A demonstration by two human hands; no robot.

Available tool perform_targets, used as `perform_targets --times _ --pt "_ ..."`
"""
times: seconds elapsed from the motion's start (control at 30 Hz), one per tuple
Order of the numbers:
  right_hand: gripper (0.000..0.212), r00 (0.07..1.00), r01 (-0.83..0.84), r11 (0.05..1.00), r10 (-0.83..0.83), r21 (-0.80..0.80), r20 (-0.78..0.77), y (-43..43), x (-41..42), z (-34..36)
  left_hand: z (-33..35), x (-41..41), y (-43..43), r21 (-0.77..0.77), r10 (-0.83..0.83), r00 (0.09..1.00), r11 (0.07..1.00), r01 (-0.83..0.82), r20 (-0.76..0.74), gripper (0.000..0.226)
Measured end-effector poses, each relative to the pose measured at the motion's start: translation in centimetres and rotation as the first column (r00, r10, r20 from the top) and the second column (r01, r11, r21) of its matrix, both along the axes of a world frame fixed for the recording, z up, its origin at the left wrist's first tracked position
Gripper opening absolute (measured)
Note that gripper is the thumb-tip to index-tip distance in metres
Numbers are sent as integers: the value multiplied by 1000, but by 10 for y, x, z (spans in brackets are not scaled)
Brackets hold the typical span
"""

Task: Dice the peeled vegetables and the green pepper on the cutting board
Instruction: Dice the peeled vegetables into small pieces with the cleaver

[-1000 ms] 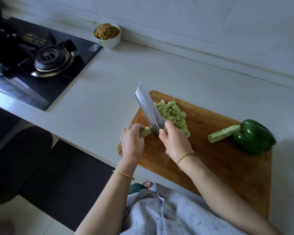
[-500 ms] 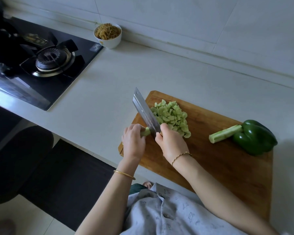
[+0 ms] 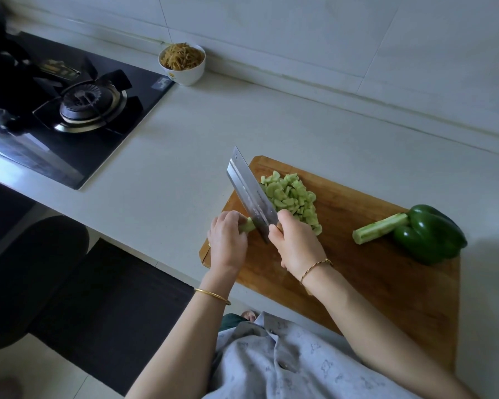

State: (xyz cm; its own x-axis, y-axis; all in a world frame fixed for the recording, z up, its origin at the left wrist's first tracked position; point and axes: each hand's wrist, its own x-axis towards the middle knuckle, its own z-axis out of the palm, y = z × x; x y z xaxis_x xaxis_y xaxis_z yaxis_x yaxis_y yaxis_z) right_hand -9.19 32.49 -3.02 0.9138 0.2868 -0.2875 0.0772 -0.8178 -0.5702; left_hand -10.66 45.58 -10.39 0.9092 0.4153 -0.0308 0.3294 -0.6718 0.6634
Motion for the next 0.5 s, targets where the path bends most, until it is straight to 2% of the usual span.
perform_targets --times 0.23,0.5 --pt "18 999 -38 998 37 -59 -9 6 1 -6 0 -1 0 -16 -14 1000 1000 14 1 10" --pt "21 988 134 987 -126 92 -91 -2 1 -11 3 2 -2 -38 -16 1000 999 16 -1 11"
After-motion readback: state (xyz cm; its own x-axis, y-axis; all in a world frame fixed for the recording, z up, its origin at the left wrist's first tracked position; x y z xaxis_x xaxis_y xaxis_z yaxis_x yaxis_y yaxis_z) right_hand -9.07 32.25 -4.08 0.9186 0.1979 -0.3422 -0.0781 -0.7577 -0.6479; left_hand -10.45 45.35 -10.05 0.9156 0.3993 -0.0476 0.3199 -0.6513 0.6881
